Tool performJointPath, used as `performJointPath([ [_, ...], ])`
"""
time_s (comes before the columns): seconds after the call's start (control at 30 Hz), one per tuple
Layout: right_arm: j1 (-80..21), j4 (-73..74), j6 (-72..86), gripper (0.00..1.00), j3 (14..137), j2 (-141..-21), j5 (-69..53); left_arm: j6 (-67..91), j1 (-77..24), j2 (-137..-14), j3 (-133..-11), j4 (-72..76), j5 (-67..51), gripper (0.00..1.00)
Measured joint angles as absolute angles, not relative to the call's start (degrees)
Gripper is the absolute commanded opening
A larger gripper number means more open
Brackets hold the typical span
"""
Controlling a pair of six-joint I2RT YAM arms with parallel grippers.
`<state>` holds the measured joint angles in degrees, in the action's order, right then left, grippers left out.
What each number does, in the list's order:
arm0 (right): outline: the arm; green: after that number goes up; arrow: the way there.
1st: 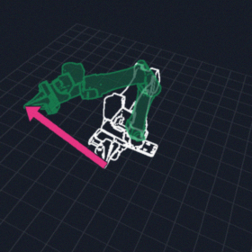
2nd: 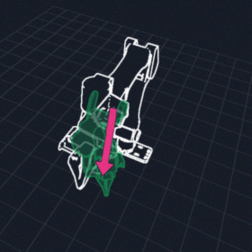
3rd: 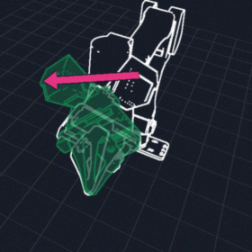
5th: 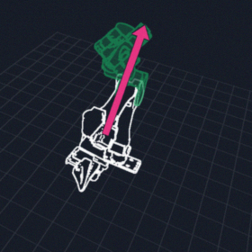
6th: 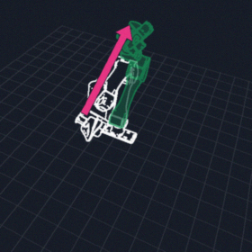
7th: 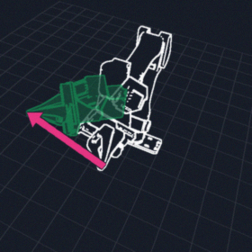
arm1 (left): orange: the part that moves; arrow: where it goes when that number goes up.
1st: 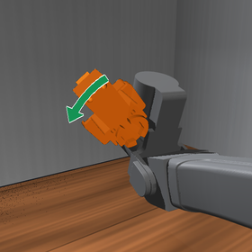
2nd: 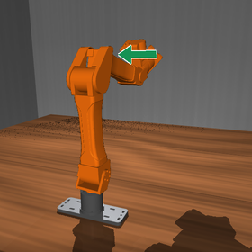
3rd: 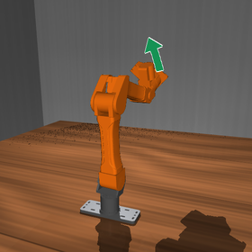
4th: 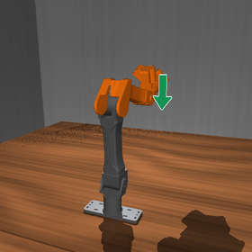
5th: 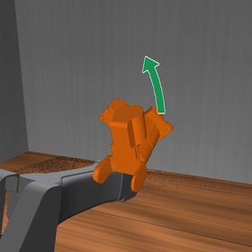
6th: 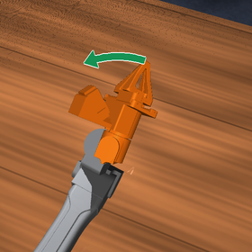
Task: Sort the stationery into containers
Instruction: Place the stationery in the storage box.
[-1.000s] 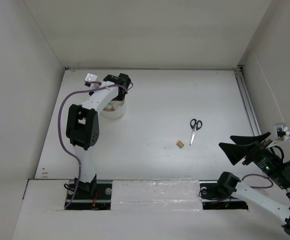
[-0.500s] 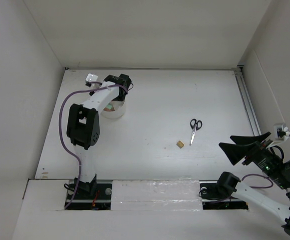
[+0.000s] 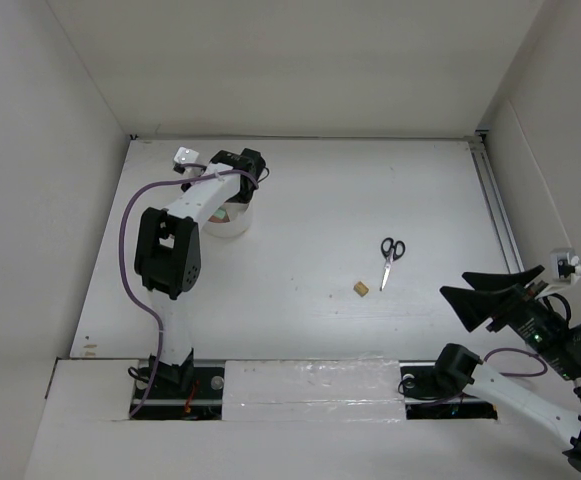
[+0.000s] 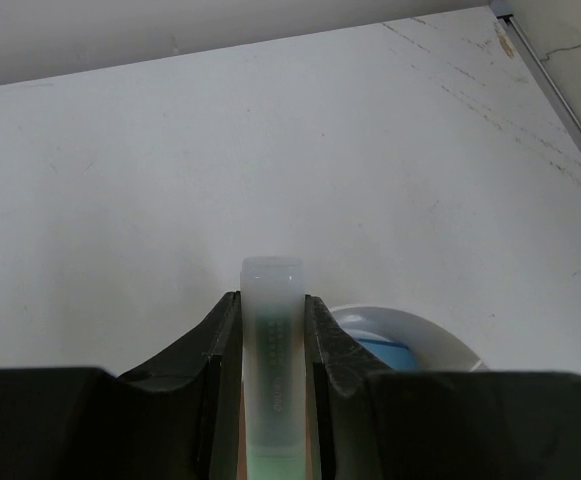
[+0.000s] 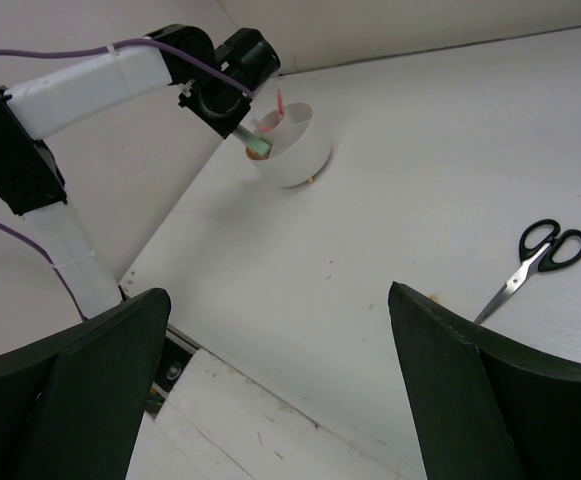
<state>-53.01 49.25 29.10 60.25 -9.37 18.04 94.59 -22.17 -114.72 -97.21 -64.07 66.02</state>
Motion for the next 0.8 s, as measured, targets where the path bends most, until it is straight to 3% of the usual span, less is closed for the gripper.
performJointPath([
  [0.43, -53.0, 49.3, 29.1, 0.96, 60.0, -9.4, 18.0, 94.6, -22.2, -114.7, -97.2, -64.1, 66.1, 0.15],
  [0.63, -53.0, 49.3, 29.1, 0.96, 60.0, -9.4, 18.0, 94.6, -22.2, -114.7, -97.2, -64.1, 66.5, 0.29],
  [0.8, -53.0, 49.3, 29.1, 0.96, 60.0, -9.4, 18.0, 94.6, -22.2, -114.7, -97.2, -64.1, 66.5, 0.29],
])
